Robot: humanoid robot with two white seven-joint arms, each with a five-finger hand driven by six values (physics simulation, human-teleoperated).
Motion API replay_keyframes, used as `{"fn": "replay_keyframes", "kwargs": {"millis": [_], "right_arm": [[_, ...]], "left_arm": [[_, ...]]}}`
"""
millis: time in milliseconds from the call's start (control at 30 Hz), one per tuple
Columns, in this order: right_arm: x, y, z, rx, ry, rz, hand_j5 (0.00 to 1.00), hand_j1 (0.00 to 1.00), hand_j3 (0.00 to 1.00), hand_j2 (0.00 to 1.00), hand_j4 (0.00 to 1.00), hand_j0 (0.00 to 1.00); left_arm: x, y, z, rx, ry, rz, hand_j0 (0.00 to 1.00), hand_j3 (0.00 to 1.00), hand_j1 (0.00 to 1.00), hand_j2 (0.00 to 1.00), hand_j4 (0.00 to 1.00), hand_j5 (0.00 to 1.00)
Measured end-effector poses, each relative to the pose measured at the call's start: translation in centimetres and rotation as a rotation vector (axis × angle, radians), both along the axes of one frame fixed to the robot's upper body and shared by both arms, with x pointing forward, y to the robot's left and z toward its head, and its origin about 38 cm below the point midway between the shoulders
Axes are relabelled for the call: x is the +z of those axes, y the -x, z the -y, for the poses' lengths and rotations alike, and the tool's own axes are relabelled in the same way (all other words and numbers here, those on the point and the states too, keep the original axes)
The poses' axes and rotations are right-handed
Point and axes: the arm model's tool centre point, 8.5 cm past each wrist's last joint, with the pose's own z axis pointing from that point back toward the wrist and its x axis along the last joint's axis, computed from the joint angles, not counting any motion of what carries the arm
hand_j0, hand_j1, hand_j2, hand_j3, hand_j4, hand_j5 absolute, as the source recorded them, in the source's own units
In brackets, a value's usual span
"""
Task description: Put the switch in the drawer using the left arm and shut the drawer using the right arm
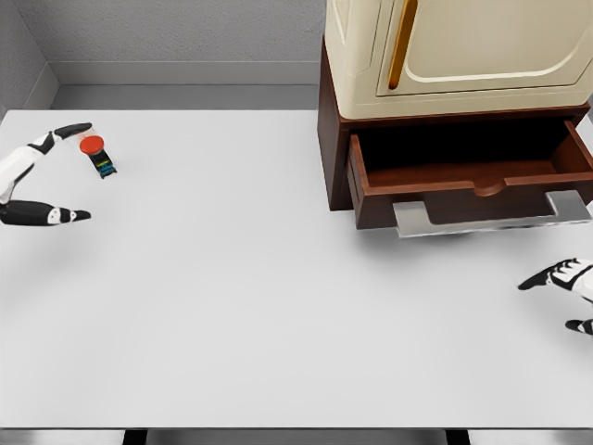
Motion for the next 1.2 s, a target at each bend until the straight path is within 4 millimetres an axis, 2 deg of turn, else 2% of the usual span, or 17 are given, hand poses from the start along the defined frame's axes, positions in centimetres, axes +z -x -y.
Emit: {"fn": "replay_keyframes", "kwargs": {"millis": [133, 267, 400, 500, 667, 767, 833, 1000, 1200], "right_arm": [[1.1, -0.2, 0.3, -0.002, -0.017, 0.014, 0.62, 0.62, 0.62, 0.62, 0.62, 0.62], [1.9, -0.4, 0.6, -0.007, -0.02, 0.033, 0.65, 0.65, 0.65, 0.65, 0.65, 0.65], [2.4, -0.5, 0.7, -0.004, -0.017, 0.038, 0.64, 0.64, 0.64, 0.64, 0.64, 0.64], [3.0, -0.6, 0.9, -0.003, -0.03, 0.047, 0.64, 0.64, 0.64, 0.64, 0.64, 0.64], [3.4, -0.7, 1.0, -0.003, -0.039, 0.054, 0.64, 0.64, 0.64, 0.64, 0.64, 0.64], [3.5, -0.7, 1.0, -0.002, -0.04, 0.054, 0.65, 0.65, 0.65, 0.65, 0.65, 0.65], [3.5, -0.7, 1.0, -0.002, -0.04, 0.053, 0.65, 0.65, 0.65, 0.65, 0.65, 0.65], [3.2, -0.5, 1.0, -0.004, -0.041, 0.042, 0.65, 0.65, 0.65, 0.65, 0.65, 0.65], [3.2, -0.5, 1.0, -0.002, -0.039, 0.041, 0.65, 0.65, 0.65, 0.65, 0.65, 0.65]], "left_arm": [[2.3, -1.3, -0.2, 0.004, 0.048, 0.053, 1.0, 1.0, 1.0, 1.0, 1.0, 1.0], [4.5, -4.6, -0.1, 0.024, 0.089, 0.1, 1.0, 1.0, 1.0, 1.0, 1.0, 1.0], [0.8, -6.5, 1.2, 0.018, 0.114, -0.007, 1.0, 1.0, 1.0, 1.0, 1.0, 1.0], [-2.1, -7.0, 2.2, -0.003, 0.127, -0.091, 1.0, 1.0, 1.0, 1.0, 1.0, 1.0], [-1.5, -9.8, 2.2, 0.026, 0.176, -0.105, 1.0, 1.0, 1.0, 1.0, 1.0, 1.0], [-2.5, -10.9, 1.7, 0.065, 0.212, -0.149, 1.0, 1.0, 1.0, 1.0, 1.0, 1.0], [-4.4, -10.9, 1.3, 0.092, 0.231, -0.205, 1.0, 1.0, 1.0, 1.0, 1.0, 1.0], [-7.2, -10.7, -0.1, 0.163, 0.291, -0.29, 1.0, 1.0, 1.0, 1.0, 1.0, 1.0], [-8.3, -10.0, -1.9, 0.225, 0.372, -0.308, 1.0, 1.0, 1.0, 1.0, 1.0, 1.0]]}}
